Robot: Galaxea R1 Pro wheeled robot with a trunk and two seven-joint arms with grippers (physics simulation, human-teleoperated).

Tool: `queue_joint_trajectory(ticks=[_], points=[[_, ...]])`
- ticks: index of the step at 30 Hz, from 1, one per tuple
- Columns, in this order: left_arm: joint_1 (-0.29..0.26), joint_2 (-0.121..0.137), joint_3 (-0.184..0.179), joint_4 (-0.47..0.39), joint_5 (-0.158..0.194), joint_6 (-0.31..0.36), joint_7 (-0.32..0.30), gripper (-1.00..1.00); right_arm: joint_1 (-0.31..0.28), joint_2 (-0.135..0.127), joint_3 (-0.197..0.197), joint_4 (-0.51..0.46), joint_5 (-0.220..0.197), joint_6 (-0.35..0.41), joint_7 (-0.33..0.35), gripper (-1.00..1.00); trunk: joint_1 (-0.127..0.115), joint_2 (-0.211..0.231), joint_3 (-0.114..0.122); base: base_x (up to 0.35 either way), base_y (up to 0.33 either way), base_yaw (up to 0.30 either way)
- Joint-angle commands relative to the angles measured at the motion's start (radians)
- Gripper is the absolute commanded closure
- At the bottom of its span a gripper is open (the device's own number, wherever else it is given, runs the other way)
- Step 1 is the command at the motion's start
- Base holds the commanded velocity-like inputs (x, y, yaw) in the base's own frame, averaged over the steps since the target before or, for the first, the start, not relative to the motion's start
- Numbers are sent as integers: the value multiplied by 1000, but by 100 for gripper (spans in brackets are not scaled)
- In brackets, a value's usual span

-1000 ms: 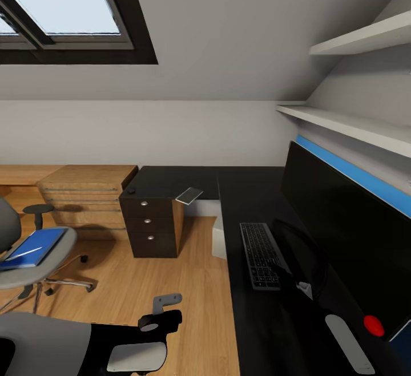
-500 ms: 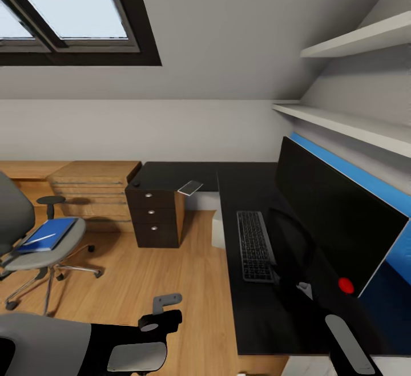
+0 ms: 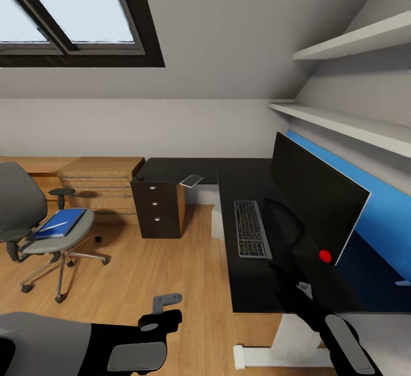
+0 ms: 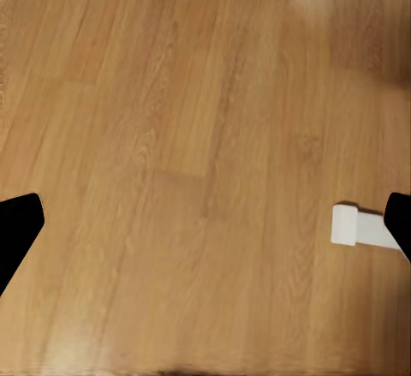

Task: In the bedroom, organize the workspace by keeping the computer under the desk, ensuring the monitor is on the desk, placing the keyboard on the desk next to the monitor, placing the mouse on the desk next to the keyboard, moving the folder from the swivel chair onto the desk next to the mouse, stacking the notebook on top of the folder with the pen on top of the notebook, and positioning the swivel chair next to the desk.

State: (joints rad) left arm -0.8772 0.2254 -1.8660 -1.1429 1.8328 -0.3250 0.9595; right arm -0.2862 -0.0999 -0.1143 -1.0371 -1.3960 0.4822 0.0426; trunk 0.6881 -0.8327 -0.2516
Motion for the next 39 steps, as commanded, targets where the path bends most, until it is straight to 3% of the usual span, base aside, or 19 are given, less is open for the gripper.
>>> queue_joint_trajectory(ticks=[1,7,13,16,17,18,20,22,24,27,29,32,34,36,39], points=[[-2,0,-2,-2,5,-5,1,-100,-1,0,-2,1,3,6,2,-100,0,-1,-1,-333,0,0],[-2,1,-2,0,5,-5,1,-100,-1,5,5,0,63,2,2,-100,0,-1,-1,-333,0,0],[-2,0,-3,33,8,-5,1,-100,-1,9,8,-1,187,-52,1,-100,0,-1,-1,-334,0,0],[-2,0,-4,63,27,-5,1,-100,-1,11,11,1,332,-137,0,-100,0,-1,-1,-290,0,0],[-2,-1,-8,110,34,-5,1,-100,-1,26,26,13,414,-183,-6,-100,0,-1,-1,-161,0,0],[-2,-1,-11,126,35,-5,1,-100,-1,34,33,18,442,-198,-10,-100,0,-1,-1,-129,0,0],[0,-2,-28,172,39,-5,1,-100,-1,70,62,35,548,-260,-22,-100,0,-1,-1,-68,0,0],[11,-4,-49,188,40,-5,1,-100,0,89,74,55,620,-307,-27,-100,0,-1,-1,-35,0,0],[31,-15,-78,196,41,-6,1,-100,0,99,88,115,693,-354,-29,-100,0,-1,-1,-16,0,0],[60,-35,-131,202,41,-6,1,-100,1,109,124,271,835,-473,-27,-100,-4,6,2,-6,0,0],[80,-39,-143,204,43,-7,0,-100,1,113,137,332,885,-534,-27,-100,-12,20,8,-2,0,0],[124,-41,-150,212,59,-8,-5,-100,4,119,147,404,928,-581,-26,-100,-23,41,17,-1,0,0],[152,-43,-153,231,75,-8,-27,-100,5,117,157,461,958,-599,-24,-100,-31,55,24,0,0,0],[179,-46,-155,274,86,-7,-87,-100,7,113,172,525,1005,-614,-23,-100,-39,69,30,0,0,0],[244,-55,-156,428,99,-1,-311,-100,8,104,185,658,1114,-705,-23,-100,-50,90,39,0,0,0]])
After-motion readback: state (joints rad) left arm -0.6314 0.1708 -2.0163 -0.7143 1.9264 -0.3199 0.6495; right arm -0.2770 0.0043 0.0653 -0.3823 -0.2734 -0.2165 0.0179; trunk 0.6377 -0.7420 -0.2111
